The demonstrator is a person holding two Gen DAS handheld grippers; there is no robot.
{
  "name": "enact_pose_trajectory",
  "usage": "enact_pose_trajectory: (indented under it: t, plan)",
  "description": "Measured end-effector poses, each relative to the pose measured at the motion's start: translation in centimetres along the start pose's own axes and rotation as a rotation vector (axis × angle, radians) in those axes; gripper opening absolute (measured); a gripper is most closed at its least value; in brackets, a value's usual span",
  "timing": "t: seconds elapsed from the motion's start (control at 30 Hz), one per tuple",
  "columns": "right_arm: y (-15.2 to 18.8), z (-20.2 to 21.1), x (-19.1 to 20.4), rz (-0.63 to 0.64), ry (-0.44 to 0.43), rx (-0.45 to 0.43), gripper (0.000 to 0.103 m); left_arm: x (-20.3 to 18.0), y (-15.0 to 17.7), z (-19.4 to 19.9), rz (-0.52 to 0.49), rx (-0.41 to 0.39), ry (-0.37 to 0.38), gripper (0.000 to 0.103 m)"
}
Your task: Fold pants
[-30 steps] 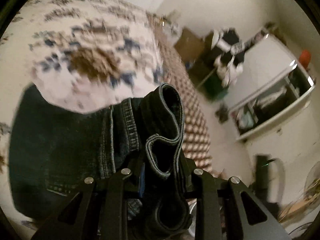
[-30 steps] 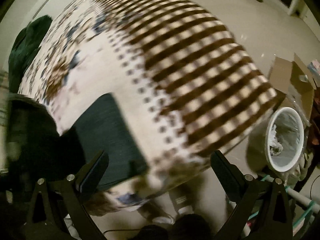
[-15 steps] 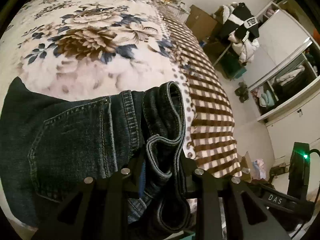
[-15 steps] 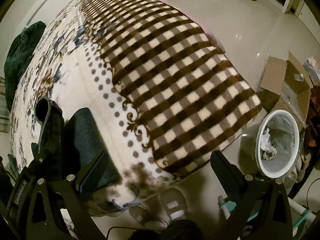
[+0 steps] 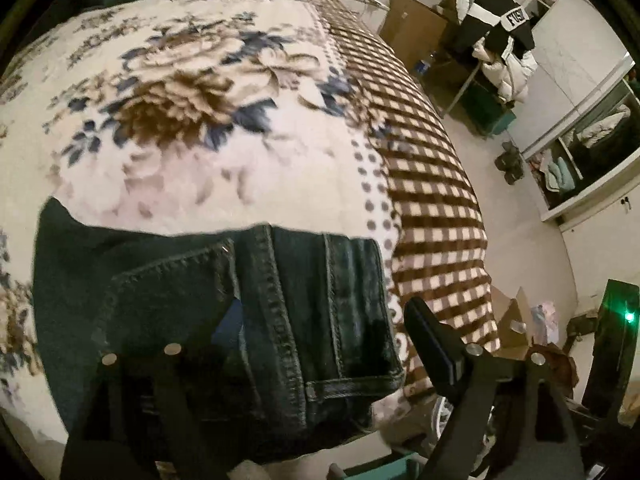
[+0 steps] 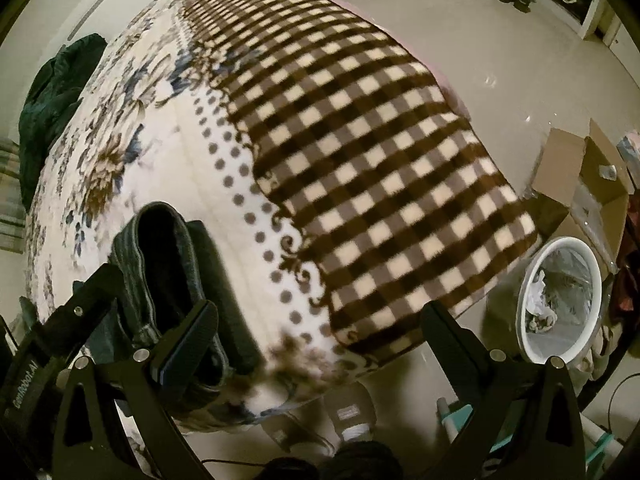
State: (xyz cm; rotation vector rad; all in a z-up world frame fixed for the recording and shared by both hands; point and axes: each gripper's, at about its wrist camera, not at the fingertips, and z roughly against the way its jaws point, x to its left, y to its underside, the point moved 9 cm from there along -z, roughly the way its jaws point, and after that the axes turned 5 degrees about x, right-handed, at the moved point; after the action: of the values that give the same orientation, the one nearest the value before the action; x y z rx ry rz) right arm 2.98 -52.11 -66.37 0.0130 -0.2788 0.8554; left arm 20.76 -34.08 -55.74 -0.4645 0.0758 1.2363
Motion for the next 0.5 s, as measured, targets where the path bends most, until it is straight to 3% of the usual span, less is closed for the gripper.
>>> enact_pose_trajectory:
  t: [0.13, 0.3, 0.5]
  plan:
    - [-0.4, 0.6, 0.7, 0.008, -0.016, -0.01, 0.103, 1.5, -0.8, 1.4, 0.002, -0.034, -0.068, 0.082]
    - [-0.9, 0.5, 2.5, 0.031, -0.059, -0.011, 0.103, 5.1, -0.8, 3.0, 0.057, -0.033, -0.074, 0.082]
    - [-2.4, -0.8, 6.7, 0.114, -0.174, 0.021, 0.103, 15.9, 1.3, 6.1, 0.202, -0.034, -0.193, 0.082]
